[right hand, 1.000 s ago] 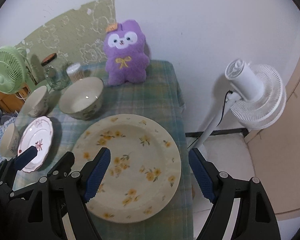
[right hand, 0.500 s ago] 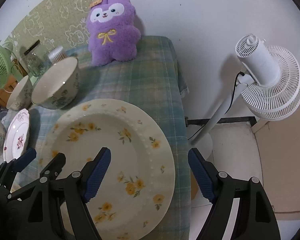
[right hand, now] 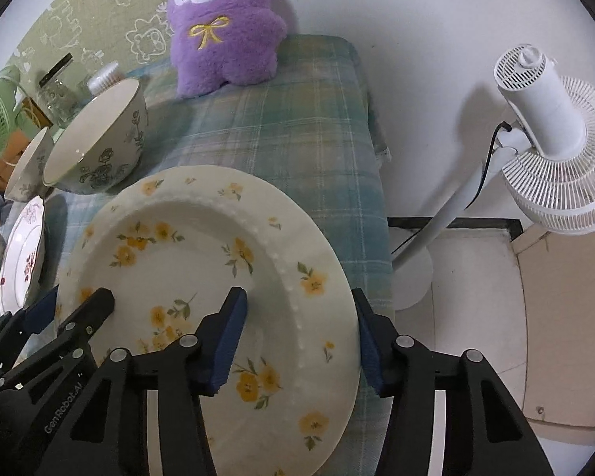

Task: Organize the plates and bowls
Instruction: 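Lower the held plate onto the other yellow-flower plate with both tools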

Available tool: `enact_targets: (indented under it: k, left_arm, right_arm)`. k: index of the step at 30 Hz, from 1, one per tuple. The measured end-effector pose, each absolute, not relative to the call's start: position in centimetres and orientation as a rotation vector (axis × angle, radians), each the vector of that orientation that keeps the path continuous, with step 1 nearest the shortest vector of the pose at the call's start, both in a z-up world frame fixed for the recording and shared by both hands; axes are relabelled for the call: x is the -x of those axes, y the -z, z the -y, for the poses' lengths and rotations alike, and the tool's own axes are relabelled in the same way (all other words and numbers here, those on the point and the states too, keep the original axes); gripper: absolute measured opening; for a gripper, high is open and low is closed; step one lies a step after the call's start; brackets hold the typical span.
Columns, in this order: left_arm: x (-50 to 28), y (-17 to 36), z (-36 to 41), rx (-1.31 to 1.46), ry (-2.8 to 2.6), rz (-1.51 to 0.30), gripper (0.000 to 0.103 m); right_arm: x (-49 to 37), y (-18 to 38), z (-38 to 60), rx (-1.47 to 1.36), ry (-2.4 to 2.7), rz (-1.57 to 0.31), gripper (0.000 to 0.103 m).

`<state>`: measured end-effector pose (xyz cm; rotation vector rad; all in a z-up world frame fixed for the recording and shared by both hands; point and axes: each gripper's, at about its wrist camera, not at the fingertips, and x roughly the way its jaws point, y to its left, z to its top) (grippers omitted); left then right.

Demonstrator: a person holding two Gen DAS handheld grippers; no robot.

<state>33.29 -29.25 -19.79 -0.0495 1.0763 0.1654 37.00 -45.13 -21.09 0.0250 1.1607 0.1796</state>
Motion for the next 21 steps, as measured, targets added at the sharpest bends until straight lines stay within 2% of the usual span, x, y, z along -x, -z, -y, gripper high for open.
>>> enact_targets:
  k: [21]
  left_arm:
    - [-32.9,18.0,28.6,0.072,-0.139,-1.058,0.047]
  right_arm:
    - [-36.9,19.0,44.7,0.073,-0.246,-1.158,0.055]
